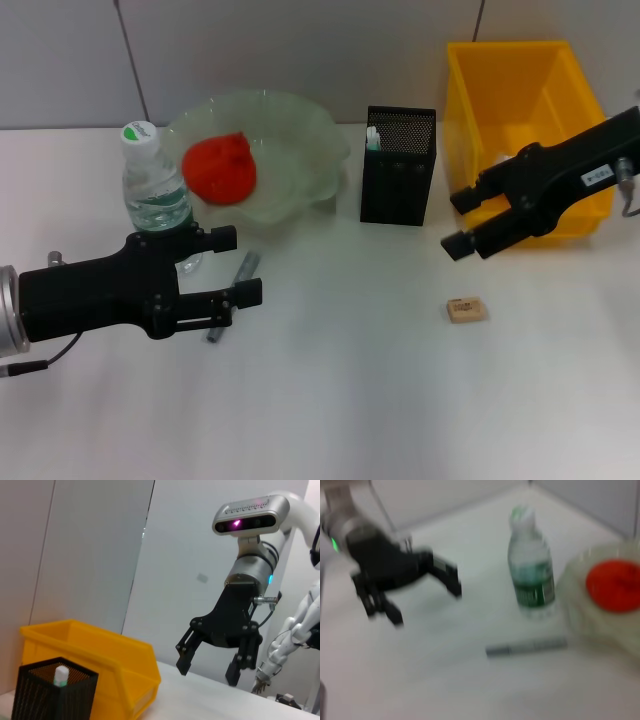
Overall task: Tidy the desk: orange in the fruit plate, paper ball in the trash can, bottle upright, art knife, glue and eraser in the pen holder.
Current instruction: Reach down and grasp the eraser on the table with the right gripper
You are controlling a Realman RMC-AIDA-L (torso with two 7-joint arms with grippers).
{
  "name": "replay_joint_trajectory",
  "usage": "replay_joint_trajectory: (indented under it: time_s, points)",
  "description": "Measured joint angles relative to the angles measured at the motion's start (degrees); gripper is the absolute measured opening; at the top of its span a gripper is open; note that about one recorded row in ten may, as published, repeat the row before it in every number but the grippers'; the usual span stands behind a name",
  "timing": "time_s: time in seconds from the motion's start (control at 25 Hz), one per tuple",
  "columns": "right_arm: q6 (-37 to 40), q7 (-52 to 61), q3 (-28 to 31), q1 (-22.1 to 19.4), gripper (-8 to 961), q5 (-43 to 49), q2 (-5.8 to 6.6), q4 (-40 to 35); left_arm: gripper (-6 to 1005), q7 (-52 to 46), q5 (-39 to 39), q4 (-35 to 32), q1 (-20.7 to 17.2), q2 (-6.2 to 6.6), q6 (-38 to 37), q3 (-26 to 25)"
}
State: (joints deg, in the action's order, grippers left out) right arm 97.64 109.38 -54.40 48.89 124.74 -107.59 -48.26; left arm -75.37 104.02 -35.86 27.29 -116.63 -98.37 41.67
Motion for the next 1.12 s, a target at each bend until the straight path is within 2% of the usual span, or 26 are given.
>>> replay_joint_trajectory:
  time_s: [0.04,0.08,0.16,0.2,0.24,0.28,0.32,0.36,0.4,0.44,0.64,1.04,1.12]
  points:
    - [0.1,-0.4,-0.1,2.6,769,6.3,-1.05,-0.2,749,-0.1,0.2,0.0,0.0,0.0,0.2,-0.1]
    - [0.1,-0.4,-0.1,2.6,769,6.3,-1.05,-0.2,749,-0.2,0.3,0.0,0.0,0.0,0.4,-0.1]
    - [-0.3,-1.0,-0.4,4.9,769,13.6,-3.0,-0.7,749,-0.4,0.3,0.0,-0.1,0.0,0.5,-0.1]
    - [-0.6,-1.4,-0.7,5.8,769,17.1,-4.07,-1.1,749,-0.4,0.3,0.0,-0.1,0.0,0.5,-0.1]
    - [-1.7,-2.2,-1.9,6.8,769,23.0,-6.3,-2.3,748,-0.4,0.3,0.0,-0.1,0.0,0.6,-0.3]
    - [-1.7,-2.2,-1.9,6.8,769,23.0,-6.3,-2.3,748,-0.4,0.3,0.0,-0.1,0.0,0.6,-0.3]
    - [-3.4,-3.0,-3.7,7.0,769,27.4,-8.52,-3.5,748,-0.4,0.3,0.0,-0.1,-0.05,0.6,-0.3]
    - [-4.0,-3.2,-4.5,7.1,768,28.7,-9.22,-3.7,748,-0.4,0.3,0.0,-0.1,-0.05,0.6,-0.3]
    - [-4.0,-3.2,-4.5,7.1,768,28.7,-9.22,-3.7,748,-0.4,0.3,0.1,0.0,-0.22,0.7,-0.4]
    - [-6.3,-3.4,-7.1,7.1,768,31.5,-10.34,-3.5,748,-0.4,0.3,0.1,0.0,-0.3,0.8,-0.4]
    - [-10.2,-3.9,-10.9,7.1,741,33.2,-11.0,-1.1,747,-1.0,0.3,0.1,0.1,-0.43,1.0,-0.4]
    - [-18.5,-5.6,-12.6,7.5,651,33.6,-11.24,5.6,745,-1.3,0.1,0.1,0.1,-0.44,1.6,-0.4]
    - [-19.1,-5.7,-12.7,7.6,588,33.6,-11.25,6.2,745,-1.3,0.0,0.0,0.1,-0.44,1.7,-0.4]
